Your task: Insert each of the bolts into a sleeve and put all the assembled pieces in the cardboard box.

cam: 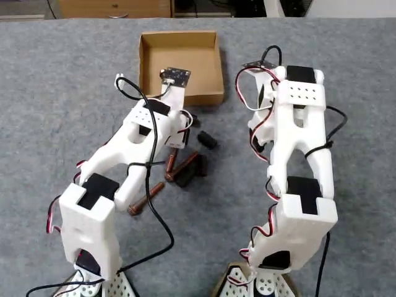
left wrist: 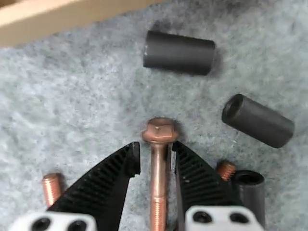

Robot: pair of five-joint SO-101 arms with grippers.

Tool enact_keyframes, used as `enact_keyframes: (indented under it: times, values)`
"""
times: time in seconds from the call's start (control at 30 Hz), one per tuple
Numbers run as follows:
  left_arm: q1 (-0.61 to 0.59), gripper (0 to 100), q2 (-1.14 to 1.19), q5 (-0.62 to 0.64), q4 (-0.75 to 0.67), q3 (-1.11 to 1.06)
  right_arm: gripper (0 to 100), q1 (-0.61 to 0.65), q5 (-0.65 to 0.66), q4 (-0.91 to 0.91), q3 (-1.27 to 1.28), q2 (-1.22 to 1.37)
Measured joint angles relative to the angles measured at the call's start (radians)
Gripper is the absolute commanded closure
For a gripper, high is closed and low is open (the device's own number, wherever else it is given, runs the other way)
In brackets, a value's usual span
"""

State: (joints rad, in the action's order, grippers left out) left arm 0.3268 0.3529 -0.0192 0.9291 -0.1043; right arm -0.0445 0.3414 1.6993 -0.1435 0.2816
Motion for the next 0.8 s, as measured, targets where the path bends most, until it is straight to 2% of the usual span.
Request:
enact_keyframes:
  times: [0.2,0.37,0.47,0.5,0.7,0.8]
  values:
    - [0.002,88,0.009,0.002,0.015,0.000,85.3,0.000,0.000,-0.005,0.000,0.000]
    - [0.002,88,0.092,0.083,0.078,0.071,85.3,0.000,0.000,-0.046,0.000,0.000]
    - [-0.008,96,0.163,0.115,0.147,0.176,85.3,0.025,0.000,-0.054,0.002,0.000]
    - [-0.009,99,0.189,0.117,0.167,0.212,85.3,0.041,0.000,-0.054,0.003,0.000]
    - [-0.008,98,0.288,0.117,0.275,0.377,85.0,0.129,0.000,-0.054,0.003,0.000]
    - [-0.008,98,0.288,0.058,0.302,0.400,85.0,0.146,0.006,-0.057,0.003,0.000]
